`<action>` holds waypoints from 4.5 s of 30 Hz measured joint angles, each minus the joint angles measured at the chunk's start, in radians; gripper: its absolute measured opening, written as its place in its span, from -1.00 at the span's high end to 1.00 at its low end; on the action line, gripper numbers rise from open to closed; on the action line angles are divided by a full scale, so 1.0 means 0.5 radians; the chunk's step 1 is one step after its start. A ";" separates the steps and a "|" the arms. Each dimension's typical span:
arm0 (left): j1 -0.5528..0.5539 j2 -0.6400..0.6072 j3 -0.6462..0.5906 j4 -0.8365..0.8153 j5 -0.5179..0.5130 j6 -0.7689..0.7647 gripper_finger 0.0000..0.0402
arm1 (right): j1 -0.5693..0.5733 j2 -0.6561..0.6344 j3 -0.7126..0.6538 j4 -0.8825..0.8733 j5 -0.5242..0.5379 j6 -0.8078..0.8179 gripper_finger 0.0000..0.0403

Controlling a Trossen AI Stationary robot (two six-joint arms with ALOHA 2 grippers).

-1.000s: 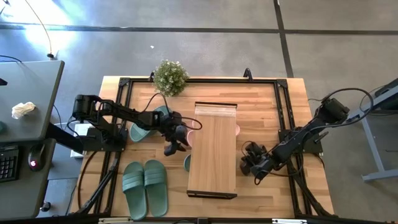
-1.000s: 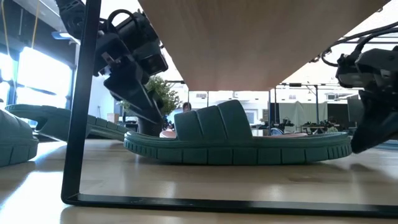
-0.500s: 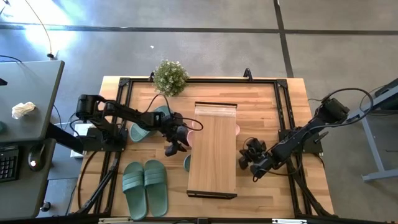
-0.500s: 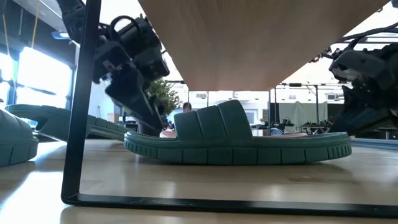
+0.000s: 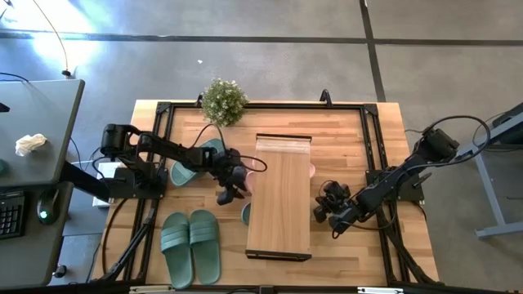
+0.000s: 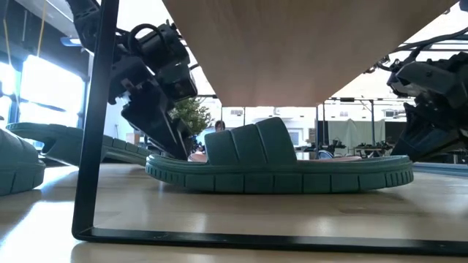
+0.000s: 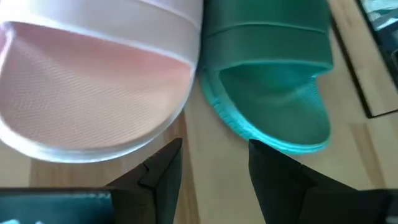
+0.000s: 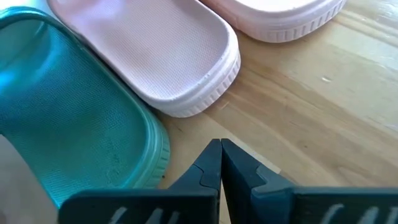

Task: Pick and place slides into the shelf
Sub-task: Adjust the slippers under the shelf

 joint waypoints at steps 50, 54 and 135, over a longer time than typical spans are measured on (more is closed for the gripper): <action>0.169 -0.103 0.000 -0.120 -0.340 0.821 0.97 | -0.011 -0.001 -0.001 -0.014 0.034 0.015 1.00; 0.169 -0.103 0.000 -0.055 -0.341 0.822 0.97 | -0.011 -0.001 -0.001 -0.014 0.035 0.015 1.00; -0.710 -0.137 0.001 -0.141 -0.492 0.295 1.00 | 0.185 -0.001 -0.001 0.143 -0.228 -0.016 1.00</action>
